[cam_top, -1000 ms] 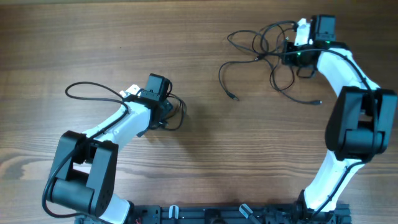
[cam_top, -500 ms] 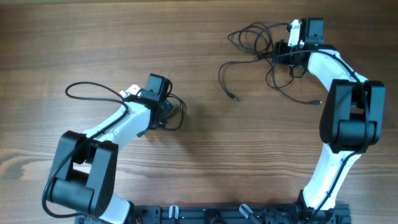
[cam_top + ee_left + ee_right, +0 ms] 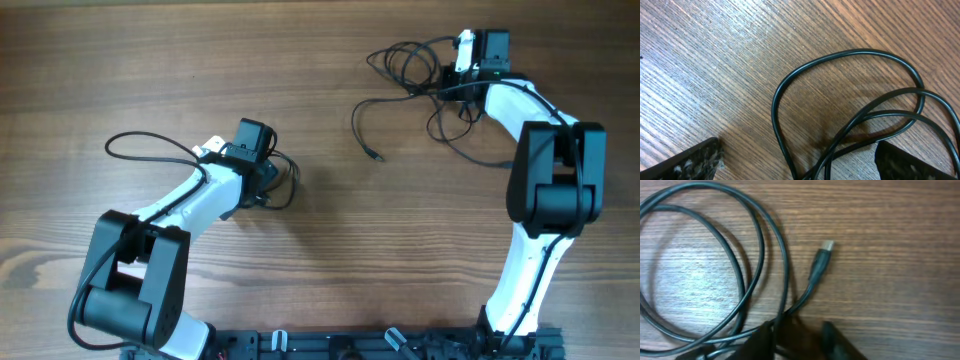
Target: Untangle cables
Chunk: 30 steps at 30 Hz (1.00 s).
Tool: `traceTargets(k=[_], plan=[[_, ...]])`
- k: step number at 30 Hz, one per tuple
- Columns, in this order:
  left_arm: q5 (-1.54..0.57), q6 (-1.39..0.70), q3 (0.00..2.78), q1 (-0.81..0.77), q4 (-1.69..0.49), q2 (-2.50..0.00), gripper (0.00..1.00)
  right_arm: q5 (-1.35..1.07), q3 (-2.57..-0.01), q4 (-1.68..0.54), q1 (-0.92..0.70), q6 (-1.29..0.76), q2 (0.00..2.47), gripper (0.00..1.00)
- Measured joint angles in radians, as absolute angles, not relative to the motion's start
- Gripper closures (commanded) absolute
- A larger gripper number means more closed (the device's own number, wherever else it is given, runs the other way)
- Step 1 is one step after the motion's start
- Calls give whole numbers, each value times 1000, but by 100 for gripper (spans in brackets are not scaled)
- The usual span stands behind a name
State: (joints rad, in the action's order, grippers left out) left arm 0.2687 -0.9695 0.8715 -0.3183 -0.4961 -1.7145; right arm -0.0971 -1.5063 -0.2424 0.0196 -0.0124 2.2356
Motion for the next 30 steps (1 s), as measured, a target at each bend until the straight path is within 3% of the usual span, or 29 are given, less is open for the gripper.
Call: traceTargets(k=[2,5,10,14,15,16,17,30], plan=[[268,-969,871,-318,-496,-1715,0,-72,-1515,-257,19,11,2241,81],[268,-970,871,-318,-496,-1715,0,-19,-1529,-303,12,103,2241,70],[268,-969,871,-318,-496,-1715,0,10,-1556,-398,8,253,2239,74],[266,-969,871,-318,-496,-1715,0,11,-1567,-492,8,292,2229,60],[265,-969,871,-318,-496,-1715,0,11,-1567,-506,10,294,2227,50],[265,-969,871,-318,-496,-1715,0,12,-1568,-515,12,297,2225,12],[265,-969,871,-318,-496,-1715,0,18,-1569,-517,14,302,2223,0],[265,-969,871,-318,-494,-1715,0,-80,-1643,-608,30,282,2248,0]])
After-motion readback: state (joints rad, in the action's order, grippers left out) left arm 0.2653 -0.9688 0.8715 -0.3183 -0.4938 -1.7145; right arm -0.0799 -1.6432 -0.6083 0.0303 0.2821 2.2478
